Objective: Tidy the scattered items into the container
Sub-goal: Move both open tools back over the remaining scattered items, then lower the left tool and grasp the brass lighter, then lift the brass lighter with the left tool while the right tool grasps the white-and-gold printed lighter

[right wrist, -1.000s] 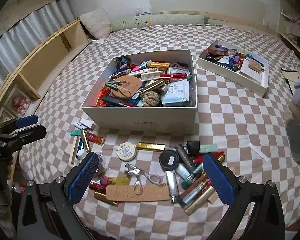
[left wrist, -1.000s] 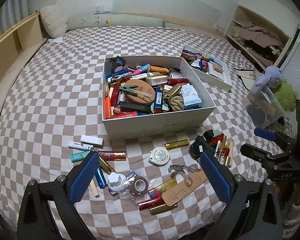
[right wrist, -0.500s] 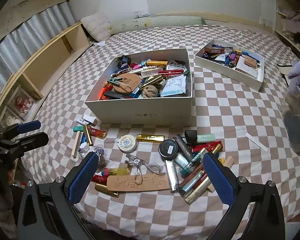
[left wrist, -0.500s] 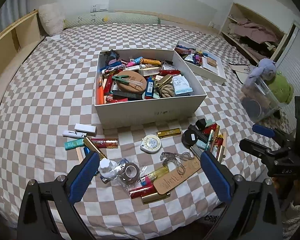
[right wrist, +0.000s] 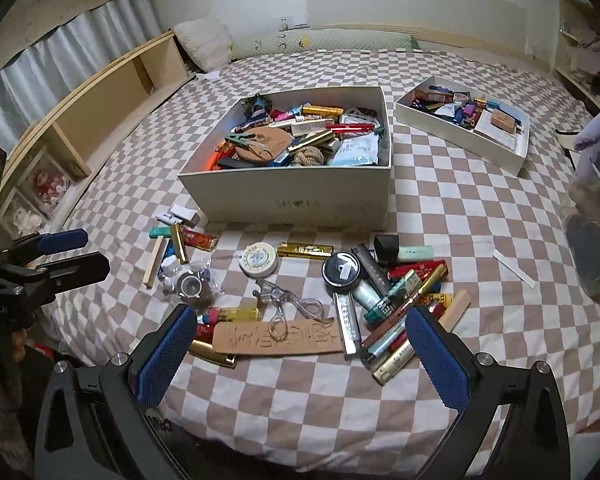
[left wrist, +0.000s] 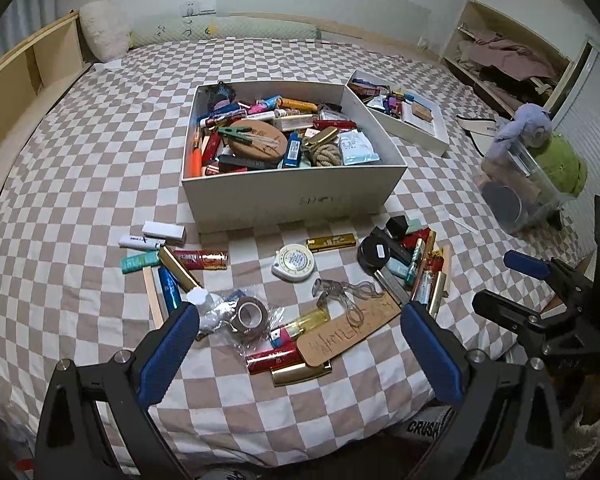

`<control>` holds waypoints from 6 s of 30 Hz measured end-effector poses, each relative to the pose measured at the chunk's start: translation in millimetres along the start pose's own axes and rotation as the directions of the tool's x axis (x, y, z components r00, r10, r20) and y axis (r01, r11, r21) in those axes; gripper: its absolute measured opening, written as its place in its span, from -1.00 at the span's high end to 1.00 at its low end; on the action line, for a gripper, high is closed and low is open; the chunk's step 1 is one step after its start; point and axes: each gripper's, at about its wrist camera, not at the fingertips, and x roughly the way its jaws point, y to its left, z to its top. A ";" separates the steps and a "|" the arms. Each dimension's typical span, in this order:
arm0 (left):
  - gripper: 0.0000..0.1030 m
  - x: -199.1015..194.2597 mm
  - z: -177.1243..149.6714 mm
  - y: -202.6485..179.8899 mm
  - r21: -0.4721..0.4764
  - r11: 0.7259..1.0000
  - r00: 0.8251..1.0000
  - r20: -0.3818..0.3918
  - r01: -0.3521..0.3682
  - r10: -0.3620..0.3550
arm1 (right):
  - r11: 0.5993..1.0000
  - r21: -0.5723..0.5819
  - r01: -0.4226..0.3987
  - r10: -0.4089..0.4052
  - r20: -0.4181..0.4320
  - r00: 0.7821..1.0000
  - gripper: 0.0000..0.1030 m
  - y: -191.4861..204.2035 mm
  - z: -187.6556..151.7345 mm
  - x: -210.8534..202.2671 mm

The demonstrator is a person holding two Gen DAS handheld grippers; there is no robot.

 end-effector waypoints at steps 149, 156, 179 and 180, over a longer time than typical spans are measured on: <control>-0.43 85.5 -133.7 -19.3 -0.051 0.998 0.997 -0.065 0.043 -0.047 | 0.846 -0.503 -0.177 0.078 -0.212 0.974 -1.00 -64.3 -57.8 73.9; -0.43 87.7 -129.5 -21.3 -0.032 0.998 0.997 -0.060 0.046 -0.048 | 0.834 -0.521 -0.183 0.065 -0.238 0.969 -1.00 -75.4 -45.6 95.3; -0.43 81.2 -126.9 -24.4 -0.031 0.998 0.998 -0.023 0.054 -0.055 | 0.855 -0.480 -0.193 0.028 -0.330 0.944 -1.00 -40.6 -100.6 120.1; -0.43 80.9 -126.9 -24.2 -0.030 0.998 0.998 -0.023 0.052 -0.052 | 0.875 -0.449 -0.182 0.030 -0.326 0.945 -1.00 -41.8 -98.0 121.3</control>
